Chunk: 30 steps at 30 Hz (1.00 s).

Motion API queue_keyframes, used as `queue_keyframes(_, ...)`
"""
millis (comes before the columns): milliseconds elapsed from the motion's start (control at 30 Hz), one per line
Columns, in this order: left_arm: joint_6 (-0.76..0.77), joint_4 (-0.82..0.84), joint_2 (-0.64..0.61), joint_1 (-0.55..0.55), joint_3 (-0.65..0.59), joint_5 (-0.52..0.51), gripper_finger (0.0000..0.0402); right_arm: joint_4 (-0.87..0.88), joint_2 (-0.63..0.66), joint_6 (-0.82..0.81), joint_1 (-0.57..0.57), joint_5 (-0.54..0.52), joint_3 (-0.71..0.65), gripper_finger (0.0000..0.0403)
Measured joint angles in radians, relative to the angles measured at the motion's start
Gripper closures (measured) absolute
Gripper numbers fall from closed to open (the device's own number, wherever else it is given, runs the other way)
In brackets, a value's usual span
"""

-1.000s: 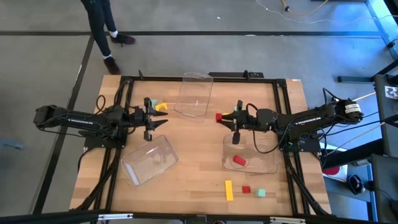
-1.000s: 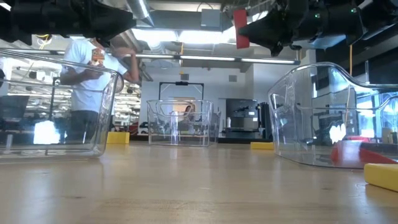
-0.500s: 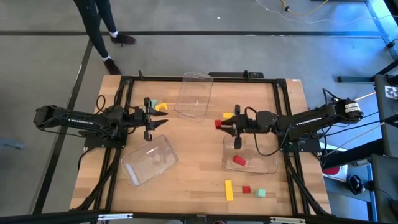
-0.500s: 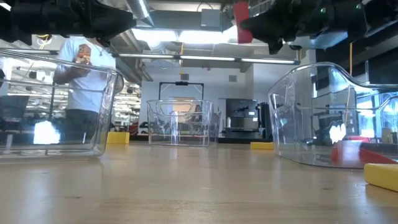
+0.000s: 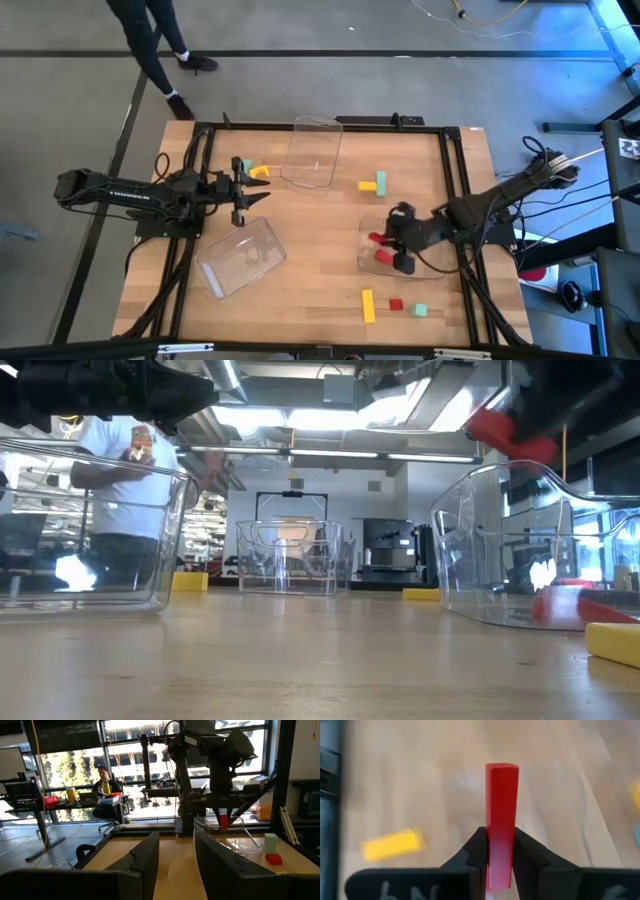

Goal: Sort & place blocks by color
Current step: Put the top red block into the bottom right transparent bin, then put the the red block into the bottom right transparent bin

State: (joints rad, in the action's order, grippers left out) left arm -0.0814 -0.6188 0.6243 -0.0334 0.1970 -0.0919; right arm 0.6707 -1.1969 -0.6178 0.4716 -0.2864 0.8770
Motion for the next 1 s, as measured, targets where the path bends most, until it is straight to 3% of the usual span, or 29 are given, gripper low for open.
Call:
queue_keyframes(133,0.002,0.001,0.0,0.0,0.0,0.0,0.0282,0.113,0.0,-0.202,0.05,-0.019,-0.063,0.0344)
queue_keyframes(333,0.008,0.001,0.0,0.0,0.0,0.0,0.0282,0.089,0.0,-0.373,0.064,0.035,-0.208,0.0344)
queue_keyframes(600,0.009,0.002,0.0,0.0,0.0,-0.003,0.0282,0.05,0.0,-0.411,0.063,0.039,-0.273,0.0335)
queue_keyframes(800,0.009,0.005,0.0,0.0,0.0,-0.003,0.0282,0.022,-0.001,-0.399,0.063,0.033,-0.245,0.0291)
queue_keyframes(1000,0.01,0.005,0.0,0.0,0.0,-0.003,0.0282,0.042,-0.001,-0.328,0.063,0.055,-0.177,0.0279)
